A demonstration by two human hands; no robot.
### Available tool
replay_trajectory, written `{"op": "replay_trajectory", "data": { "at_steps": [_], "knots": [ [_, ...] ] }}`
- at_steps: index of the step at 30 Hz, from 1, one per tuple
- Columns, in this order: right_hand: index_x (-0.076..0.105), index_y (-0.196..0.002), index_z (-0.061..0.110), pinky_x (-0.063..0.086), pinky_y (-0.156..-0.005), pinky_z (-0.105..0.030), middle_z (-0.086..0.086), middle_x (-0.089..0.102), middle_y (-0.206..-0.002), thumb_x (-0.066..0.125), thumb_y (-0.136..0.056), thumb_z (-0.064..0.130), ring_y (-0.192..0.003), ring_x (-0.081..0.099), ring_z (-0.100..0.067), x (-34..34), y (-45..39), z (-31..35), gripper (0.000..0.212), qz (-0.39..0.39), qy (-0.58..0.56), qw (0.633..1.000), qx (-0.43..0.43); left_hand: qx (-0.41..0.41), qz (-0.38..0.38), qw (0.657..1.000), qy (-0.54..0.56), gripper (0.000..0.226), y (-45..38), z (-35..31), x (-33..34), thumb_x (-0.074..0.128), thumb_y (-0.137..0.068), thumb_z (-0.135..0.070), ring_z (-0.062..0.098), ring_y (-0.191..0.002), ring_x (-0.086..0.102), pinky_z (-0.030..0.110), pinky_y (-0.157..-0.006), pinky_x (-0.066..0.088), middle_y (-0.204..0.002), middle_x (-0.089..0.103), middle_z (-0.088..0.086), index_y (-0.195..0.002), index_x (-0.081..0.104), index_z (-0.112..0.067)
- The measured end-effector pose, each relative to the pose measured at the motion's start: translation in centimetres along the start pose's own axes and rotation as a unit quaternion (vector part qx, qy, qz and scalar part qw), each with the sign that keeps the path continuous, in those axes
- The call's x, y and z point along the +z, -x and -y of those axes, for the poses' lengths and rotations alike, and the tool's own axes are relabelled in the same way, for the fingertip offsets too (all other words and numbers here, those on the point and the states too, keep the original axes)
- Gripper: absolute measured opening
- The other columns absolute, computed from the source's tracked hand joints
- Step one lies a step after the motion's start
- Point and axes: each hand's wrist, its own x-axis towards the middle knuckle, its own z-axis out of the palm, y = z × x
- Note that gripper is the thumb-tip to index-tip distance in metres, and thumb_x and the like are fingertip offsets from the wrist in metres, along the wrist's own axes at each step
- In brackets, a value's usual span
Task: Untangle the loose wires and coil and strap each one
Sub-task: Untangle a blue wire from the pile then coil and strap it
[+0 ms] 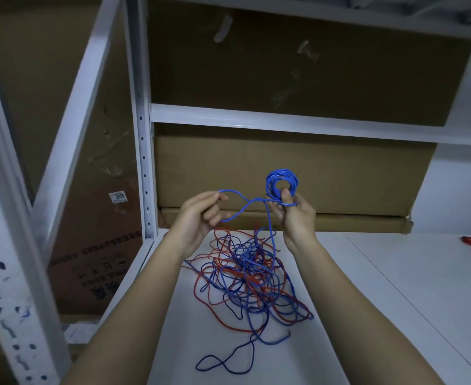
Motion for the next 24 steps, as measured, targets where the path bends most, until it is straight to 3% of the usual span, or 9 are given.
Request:
{"op": "replay_trajectory", "data": {
  "at_steps": [3, 6, 11, 13, 16, 18, 19, 21, 24],
  "knots": [
    [0.056, -0.121, 0.001, 0.056, -0.068, -0.018, -0.018, 0.067, -0.108, 0.056, -0.095, 0.014, -0.079, 0.072, -0.016, -0.2, 0.3, 0.0, 0.028, 0.022, -0.001, 1.0, -0.013, -0.039, -0.076, 0.995, -0.059, 0.026, -0.8, -0.5, 0.6, 0.038, -0.103, -0.015, 0.003, -0.033, 0.029, 0.016, -0.048, 0.043, -0.042, 0.03, -0.012, -0.086, 0.057, -0.009],
    [0.061, -0.118, 0.004, 0.055, -0.071, -0.019, -0.003, 0.071, -0.095, 0.057, -0.094, 0.017, -0.078, 0.07, -0.011, -0.9, 0.9, 0.2, 0.028, 0.073, 0.071, 0.994, -0.043, -0.119, -0.15, 0.979, -0.073, 0.026, -1.9, -0.4, 0.8, 0.037, -0.101, -0.012, 0.004, -0.031, 0.038, 0.017, -0.042, 0.041, -0.043, 0.043, -0.007, -0.08, 0.052, -0.008],
    [0.067, -0.111, 0.027, 0.049, -0.085, -0.019, 0.014, 0.073, -0.097, 0.06, -0.092, 0.019, -0.095, 0.066, -0.003, -2.2, 2.5, 0.1, 0.021, 0.22, 0.3, 0.921, -0.117, -0.165, -0.147, 0.975, 0.04, 0.028, -2.9, -0.8, 1.8, 0.03, -0.104, -0.01, 0.004, -0.034, 0.053, 0.021, -0.047, 0.053, -0.046, 0.063, 0.003, -0.085, 0.049, -0.001],
    [0.066, -0.107, 0.037, 0.048, -0.086, -0.019, 0.014, 0.071, -0.099, 0.061, -0.092, 0.016, -0.101, 0.063, -0.003, -3.2, 2.8, -0.4, 0.026, 0.257, 0.403, 0.864, -0.161, -0.165, -0.134, 0.976, 0.054, 0.031, -3.0, -1.2, 2.1, 0.03, -0.104, -0.009, 0.004, -0.034, 0.053, 0.02, -0.045, 0.053, -0.044, 0.06, 0.001, -0.083, 0.051, 0.001],
    [0.068, -0.113, 0.024, 0.048, -0.072, -0.034, -0.004, 0.065, -0.092, 0.064, -0.09, 0.019, -0.092, 0.06, -0.021, -4.5, 2.5, -1.2, 0.024, 0.233, 0.626, 0.679, -0.305, -0.182, -0.112, 0.975, 0.068, 0.032, -2.7, -1.5, 2.5, 0.034, -0.103, -0.007, 0.003, -0.033, 0.052, 0.021, -0.042, 0.053, -0.042, 0.055, 0.0, -0.08, 0.054, 0.002],
    [0.069, -0.105, 0.014, 0.045, -0.056, -0.03, -0.006, 0.066, -0.084, 0.071, -0.08, 0.01, -0.084, 0.062, -0.025, -4.5, 2.4, -1.7, 0.026, 0.207, 0.691, 0.565, -0.4, -0.197, -0.088, 0.972, 0.088, 0.029, -2.2, -1.8, 2.8, 0.034, -0.103, -0.007, 0.004, -0.036, 0.055, 0.022, -0.043, 0.053, -0.042, 0.056, 0.0, -0.084, 0.054, 0.002],
    [0.07, -0.097, 0.012, 0.044, -0.051, -0.027, -0.004, 0.067, -0.08, 0.077, -0.07, 0.003, -0.08, 0.063, -0.023, -4.3, 2.4, -1.9, 0.029, 0.186, 0.698, 0.532, -0.441, -0.205, -0.078, 0.97, 0.102, 0.029, -2.0, -1.9, 2.9, 0.034, -0.103, -0.007, 0.005, -0.037, 0.057, 0.023, -0.043, 0.053, -0.043, 0.057, 0.0, -0.085, 0.055, 0.002],
    [0.07, -0.089, 0.01, 0.044, -0.051, -0.025, 0.0, 0.069, -0.08, 0.082, -0.06, -0.003, -0.077, 0.063, -0.021, -4.0, 2.0, -2.3, 0.034, 0.139, 0.685, 0.511, -0.501, -0.21, -0.068, 0.966, 0.136, 0.03, -1.5, -1.9, 2.8, 0.032, -0.103, -0.009, 0.007, -0.04, 0.059, 0.026, -0.045, 0.055, -0.046, 0.058, 0.002, -0.087, 0.055, 0.002],
    [0.07, -0.09, 0.007, 0.048, -0.057, -0.028, 0.0, 0.071, -0.083, 0.081, -0.067, -0.002, -0.077, 0.062, -0.024, -3.2, 1.2, -2.3, 0.027, 0.076, 0.652, 0.543, -0.524, -0.205, -0.058, 0.968, 0.133, 0.031, -0.6, -1.4, 2.2, 0.029, -0.103, -0.008, 0.014, -0.051, 0.066, 0.03, -0.054, 0.059, -0.059, 0.066, 0.008, -0.096, 0.057, 0.004]
  ]
}}
